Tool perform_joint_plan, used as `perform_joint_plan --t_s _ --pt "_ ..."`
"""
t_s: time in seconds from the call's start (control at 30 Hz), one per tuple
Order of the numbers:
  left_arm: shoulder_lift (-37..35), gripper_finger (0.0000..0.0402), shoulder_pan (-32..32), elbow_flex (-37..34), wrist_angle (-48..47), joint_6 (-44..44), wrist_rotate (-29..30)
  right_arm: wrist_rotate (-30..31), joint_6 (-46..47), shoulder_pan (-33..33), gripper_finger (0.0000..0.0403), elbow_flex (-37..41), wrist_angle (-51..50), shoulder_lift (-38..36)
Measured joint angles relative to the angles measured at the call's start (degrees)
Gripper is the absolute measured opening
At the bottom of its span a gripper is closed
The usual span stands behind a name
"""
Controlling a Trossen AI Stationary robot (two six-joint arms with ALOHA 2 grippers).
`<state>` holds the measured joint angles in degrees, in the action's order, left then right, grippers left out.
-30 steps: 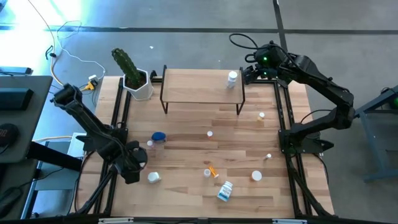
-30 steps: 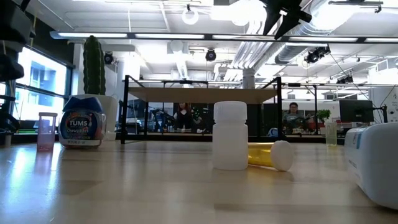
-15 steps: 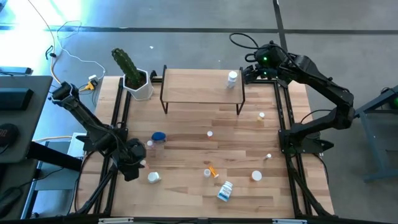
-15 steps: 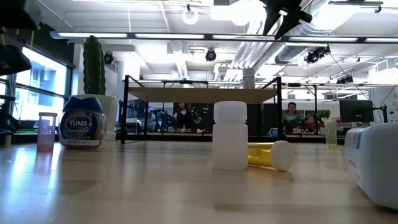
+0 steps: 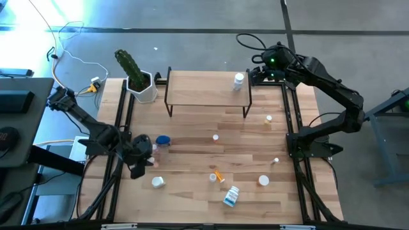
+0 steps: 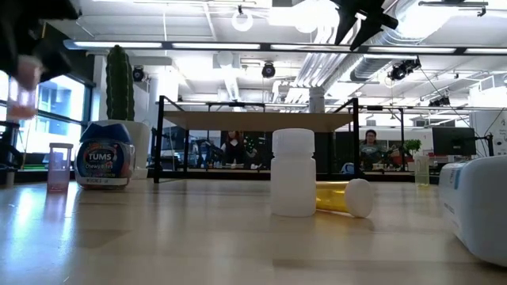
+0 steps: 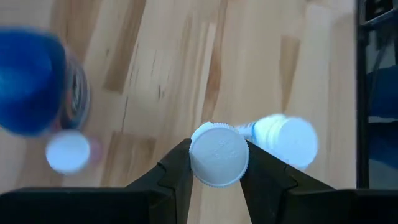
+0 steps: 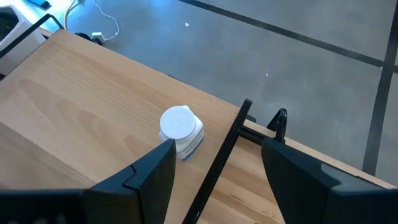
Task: Pick and place medicine bottles onto shelf by color
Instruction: Put the bottom small pink pill bottle on the shelf
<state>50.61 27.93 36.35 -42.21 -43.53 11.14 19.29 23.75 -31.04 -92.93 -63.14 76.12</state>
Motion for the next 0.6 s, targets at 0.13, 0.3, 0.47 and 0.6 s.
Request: perform_joint_plan --t_s 0.13,0.3,0.47,0.6 --pt "0.0 0.0103 -3.5 3.2 -1.8 5.9 0.1 0.0 0.0 0.0 0.0229 0.0 0.0 0.0" --pt "0.0 0.0103 -8.7 7.3 -4.1 12.9 0.0 0.0 1.5 0.0 0.0229 0.0 0.0 0.0" --pt "0.0 0.0103 -13.6 11.5 -4.7 19.9 0.0 0.0 1.8 0.0 0.0229 0.0 0.0 0.0" --pt "0.0 0.0103 -17.7 14.8 -4.7 24.2 0.0 0.0 1.9 0.0 0.0229 0.0 0.0 0.0"
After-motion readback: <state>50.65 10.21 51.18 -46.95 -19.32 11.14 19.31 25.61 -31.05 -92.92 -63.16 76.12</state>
